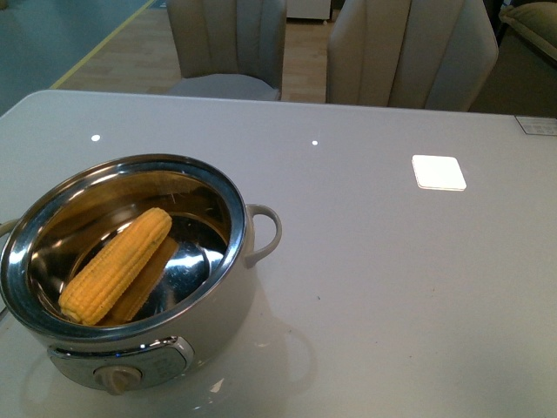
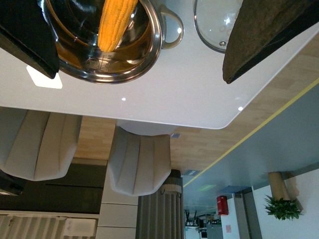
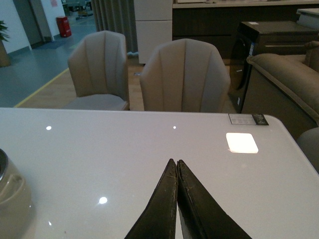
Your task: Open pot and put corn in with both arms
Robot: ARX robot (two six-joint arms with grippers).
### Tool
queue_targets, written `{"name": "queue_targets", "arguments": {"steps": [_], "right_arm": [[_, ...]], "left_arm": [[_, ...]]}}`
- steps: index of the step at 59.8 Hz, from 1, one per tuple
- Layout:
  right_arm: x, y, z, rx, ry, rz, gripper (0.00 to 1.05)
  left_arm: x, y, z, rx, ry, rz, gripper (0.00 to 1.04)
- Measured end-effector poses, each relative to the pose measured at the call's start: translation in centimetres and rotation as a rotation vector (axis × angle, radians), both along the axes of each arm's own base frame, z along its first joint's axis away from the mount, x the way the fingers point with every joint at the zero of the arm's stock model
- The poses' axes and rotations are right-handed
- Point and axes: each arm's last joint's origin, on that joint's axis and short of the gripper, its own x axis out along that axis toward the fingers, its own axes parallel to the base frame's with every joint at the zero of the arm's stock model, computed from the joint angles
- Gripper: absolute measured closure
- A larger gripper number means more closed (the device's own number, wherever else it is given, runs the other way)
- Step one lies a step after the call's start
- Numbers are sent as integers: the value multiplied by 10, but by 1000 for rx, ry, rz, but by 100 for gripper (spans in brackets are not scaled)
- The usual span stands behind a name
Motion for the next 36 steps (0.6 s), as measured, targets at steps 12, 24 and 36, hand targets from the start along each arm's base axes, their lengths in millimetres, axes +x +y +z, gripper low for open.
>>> {"name": "queue_targets", "arguments": {"steps": [12,24,36], "right_arm": [[0,0,0,0,0,0,103],[0,0,0,0,-1,0,103],[0,0,0,-1,-1,0,78]], "left_arm": [[0,0,0,0,0,0,7],[0,0,0,0,0,0,7],[0,0,0,0,0,0,7]]}}
